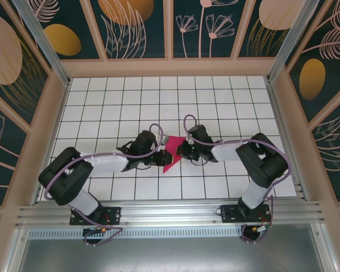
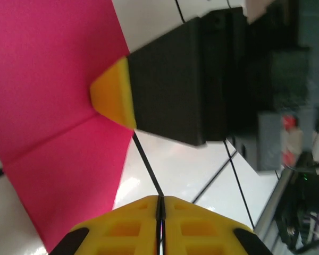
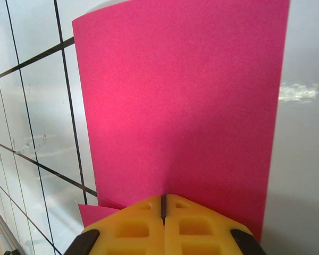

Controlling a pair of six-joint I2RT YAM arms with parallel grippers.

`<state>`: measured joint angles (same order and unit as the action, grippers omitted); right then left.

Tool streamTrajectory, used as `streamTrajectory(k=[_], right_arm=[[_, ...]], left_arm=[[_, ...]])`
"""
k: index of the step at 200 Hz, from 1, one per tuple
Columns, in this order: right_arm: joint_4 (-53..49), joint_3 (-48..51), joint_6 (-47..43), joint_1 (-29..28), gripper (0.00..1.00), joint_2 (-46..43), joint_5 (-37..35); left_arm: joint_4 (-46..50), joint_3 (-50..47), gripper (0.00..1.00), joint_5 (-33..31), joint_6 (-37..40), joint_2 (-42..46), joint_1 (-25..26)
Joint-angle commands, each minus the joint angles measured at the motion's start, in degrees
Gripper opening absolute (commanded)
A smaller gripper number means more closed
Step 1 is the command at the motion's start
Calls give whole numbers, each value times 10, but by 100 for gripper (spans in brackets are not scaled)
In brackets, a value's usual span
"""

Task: Fold a paper plane with a square sheet of paper (pick it up from the middle)
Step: Third fold the triangle at the center of the table.

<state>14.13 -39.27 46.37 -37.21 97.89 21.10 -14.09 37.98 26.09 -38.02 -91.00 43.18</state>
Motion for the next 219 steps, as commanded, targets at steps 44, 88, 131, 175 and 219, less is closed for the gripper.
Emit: streamTrajectory(k=[44,88,131,175,219], right_arm=[[-1,-8,-12,1,0,-19,-3],[6,19,-3,0,1,-89,-11],[26,58,14,-12,2,-101,5],[38,42,16,-32,0,-46,8],[26,42,6,-9,0,-22,-22]], left_arm=[[31,5,6,-76,4,-51,0],[39,-4,4,-80,12,-67,-1],[37,-3,3,-76,15,-69,0],[51,3,2,-73,26,-88,-1],[68,-2,0,-79,40,-87,-1]])
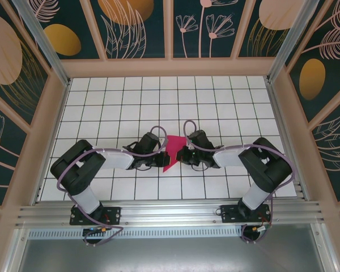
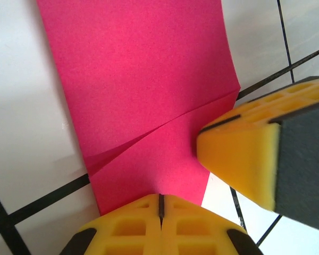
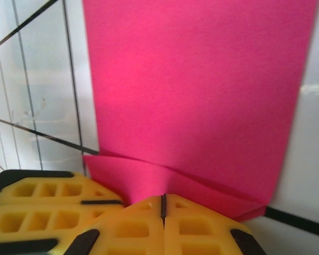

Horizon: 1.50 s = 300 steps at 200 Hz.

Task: Fold a paper plane with a square sheet of paper (pick it up from the middle)
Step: Third fold the triangle at the center of the table.

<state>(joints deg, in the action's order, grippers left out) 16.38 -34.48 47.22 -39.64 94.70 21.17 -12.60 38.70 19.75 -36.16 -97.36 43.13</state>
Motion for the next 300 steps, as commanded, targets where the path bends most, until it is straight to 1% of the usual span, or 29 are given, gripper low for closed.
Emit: streamTrajectory(k=[1,33,54,77,104,128,132,145,179,189,207,217,233,244,258,272,290,300], right_arm=[[5,-5,-2,17,0,10,-23],[-1,5,-6,35,1,-7,-21],[-10,4,-10,46,1,-10,-21],[-35,-1,-17,60,1,-6,-36],[-17,11,-19,79,1,-9,-30],[-17,11,-26,80,2,-21,-27],[-17,10,-27,96,2,-23,-27],[-17,9,-32,103,2,-27,-20],[-10,21,-31,104,6,-76,-13],[-14,24,-29,104,6,-93,-17],[-33,28,-33,104,9,-115,-18],[-38,33,-32,104,12,-125,-18],[-30,45,-24,102,16,-133,-7],[-19,53,-17,99,22,-135,2],[-9,61,-9,93,27,-135,8],[10,70,-1,88,33,-132,18],[25,72,5,86,37,-124,29],[31,70,5,70,40,-120,31]], left_arm=[[53,-9,0,-16,21,-23,0],[65,-14,0,-30,24,-29,0],[64,-17,0,-25,24,-35,0],[60,-21,0,-23,23,-34,0],[59,-22,0,-22,23,-28,0],[59,-21,0,-22,24,-24,0],[59,-22,0,-22,24,-23,0],[55,-23,0,-18,22,-21,0],[36,-2,1,9,-2,-12,0],[29,8,3,17,-11,13,0],[36,27,7,6,-17,40,0],[49,39,11,-11,-15,54,0],[74,54,12,-48,-7,74,0],[92,62,12,-81,-2,83,0],[105,66,11,-103,5,82,0],[108,70,9,-104,9,72,0],[104,71,8,-88,9,61,0],[103,67,7,-84,9,61,0]])
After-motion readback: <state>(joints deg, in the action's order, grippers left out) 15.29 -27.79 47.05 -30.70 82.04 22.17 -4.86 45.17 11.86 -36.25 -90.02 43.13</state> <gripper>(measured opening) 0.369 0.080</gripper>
